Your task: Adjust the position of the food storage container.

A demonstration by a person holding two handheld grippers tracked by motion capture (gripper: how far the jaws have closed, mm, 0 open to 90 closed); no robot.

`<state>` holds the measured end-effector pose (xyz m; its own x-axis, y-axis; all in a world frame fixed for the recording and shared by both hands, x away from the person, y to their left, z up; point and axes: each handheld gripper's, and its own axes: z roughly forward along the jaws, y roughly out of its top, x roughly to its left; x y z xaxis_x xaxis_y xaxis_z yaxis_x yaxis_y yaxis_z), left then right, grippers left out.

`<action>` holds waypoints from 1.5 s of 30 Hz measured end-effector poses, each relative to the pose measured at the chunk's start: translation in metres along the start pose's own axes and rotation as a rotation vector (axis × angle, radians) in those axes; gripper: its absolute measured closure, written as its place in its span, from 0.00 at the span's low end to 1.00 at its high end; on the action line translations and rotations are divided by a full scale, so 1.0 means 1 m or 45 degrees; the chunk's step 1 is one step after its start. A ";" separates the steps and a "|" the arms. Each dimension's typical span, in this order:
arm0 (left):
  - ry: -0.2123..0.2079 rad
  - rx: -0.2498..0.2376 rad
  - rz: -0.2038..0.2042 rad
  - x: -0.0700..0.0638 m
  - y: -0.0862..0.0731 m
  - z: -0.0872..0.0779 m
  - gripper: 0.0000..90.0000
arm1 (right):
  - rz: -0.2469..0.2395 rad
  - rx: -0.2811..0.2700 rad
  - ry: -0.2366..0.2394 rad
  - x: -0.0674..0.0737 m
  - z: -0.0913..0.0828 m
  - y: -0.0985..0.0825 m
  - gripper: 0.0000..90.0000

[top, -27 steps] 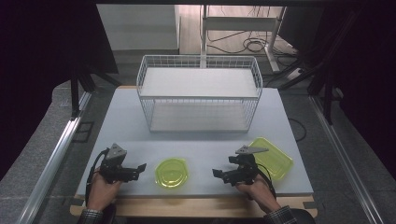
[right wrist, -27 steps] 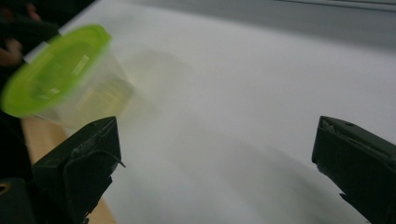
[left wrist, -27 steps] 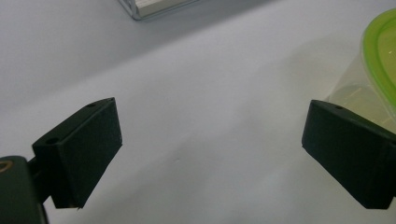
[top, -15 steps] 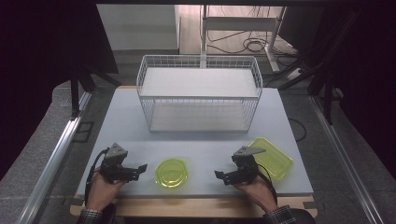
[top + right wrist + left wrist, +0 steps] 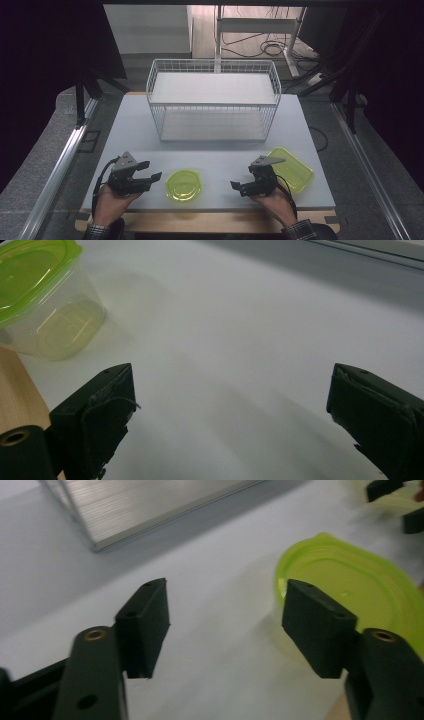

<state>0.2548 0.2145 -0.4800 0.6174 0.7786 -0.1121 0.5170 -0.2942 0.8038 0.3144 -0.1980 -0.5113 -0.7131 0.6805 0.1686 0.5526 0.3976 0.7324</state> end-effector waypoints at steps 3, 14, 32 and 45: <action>-0.036 0.008 0.016 -0.010 0.008 -0.001 0.52 | -0.007 0.010 -0.012 0.001 0.001 0.000 0.07; -0.175 0.029 0.120 -0.052 0.029 0.012 0.86 | -0.017 0.006 -0.041 0.001 0.001 0.000 0.09; -0.303 0.090 0.225 -0.104 0.036 0.057 1.00 | -0.042 0.020 -0.057 0.003 0.002 0.000 0.09; -0.240 0.170 0.224 -0.113 0.027 0.072 1.00 | -0.061 0.030 -0.078 0.004 0.002 0.000 0.10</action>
<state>0.2414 0.0787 -0.4873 0.7976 0.5958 -0.0943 0.4576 -0.4957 0.7382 0.3122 -0.1944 -0.5117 -0.7114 0.6966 0.0924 0.5291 0.4445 0.7228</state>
